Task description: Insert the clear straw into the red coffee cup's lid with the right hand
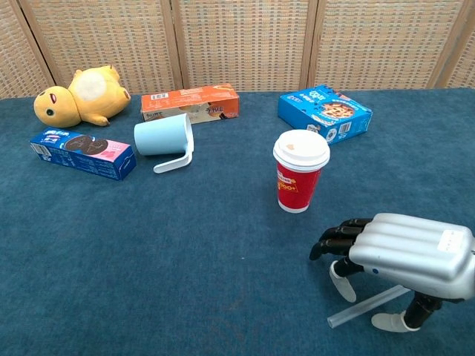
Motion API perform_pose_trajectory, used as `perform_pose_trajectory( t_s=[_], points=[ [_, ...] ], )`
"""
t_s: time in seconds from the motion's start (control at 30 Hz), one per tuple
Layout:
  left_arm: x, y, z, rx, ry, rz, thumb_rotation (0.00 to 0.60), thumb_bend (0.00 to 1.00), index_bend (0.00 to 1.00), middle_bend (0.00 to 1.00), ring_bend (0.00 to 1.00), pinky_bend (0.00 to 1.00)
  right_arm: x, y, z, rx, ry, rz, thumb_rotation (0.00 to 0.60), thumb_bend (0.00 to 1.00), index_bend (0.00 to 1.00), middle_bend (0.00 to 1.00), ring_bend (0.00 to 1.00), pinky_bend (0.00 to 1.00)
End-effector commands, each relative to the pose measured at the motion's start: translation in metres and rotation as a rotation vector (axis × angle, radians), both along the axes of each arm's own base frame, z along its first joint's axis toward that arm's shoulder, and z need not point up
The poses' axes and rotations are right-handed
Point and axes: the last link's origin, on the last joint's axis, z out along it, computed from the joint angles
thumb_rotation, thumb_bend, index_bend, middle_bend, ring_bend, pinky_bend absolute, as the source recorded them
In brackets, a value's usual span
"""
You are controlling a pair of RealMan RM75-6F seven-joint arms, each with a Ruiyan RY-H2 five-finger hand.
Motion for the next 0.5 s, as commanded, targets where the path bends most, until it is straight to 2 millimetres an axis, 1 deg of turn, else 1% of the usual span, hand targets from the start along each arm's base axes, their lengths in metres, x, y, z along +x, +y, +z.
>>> perform_pose_trajectory(
  t_s=[0.03,0.5],
  points=[
    [0.0002,0.0001,-0.0004,-0.003,-0.002,-0.001,0.600,0.10,0.00,0.00,0.00,0.00,-0.0030,0.0007,0.0003,0.002,-0.001,0.000,0.600,0.34,0.53,0.22,0.16,0.20],
    [0.0004,0.0000,-0.0006,-0.003,-0.002,0.000,0.600,0.10,0.00,0.00,0.00,0.00,-0.0086,0.0003,-0.0029,0.003,-0.011,0.006,0.600,0.36,0.54,0.22,0.16,0.20]
  ],
)
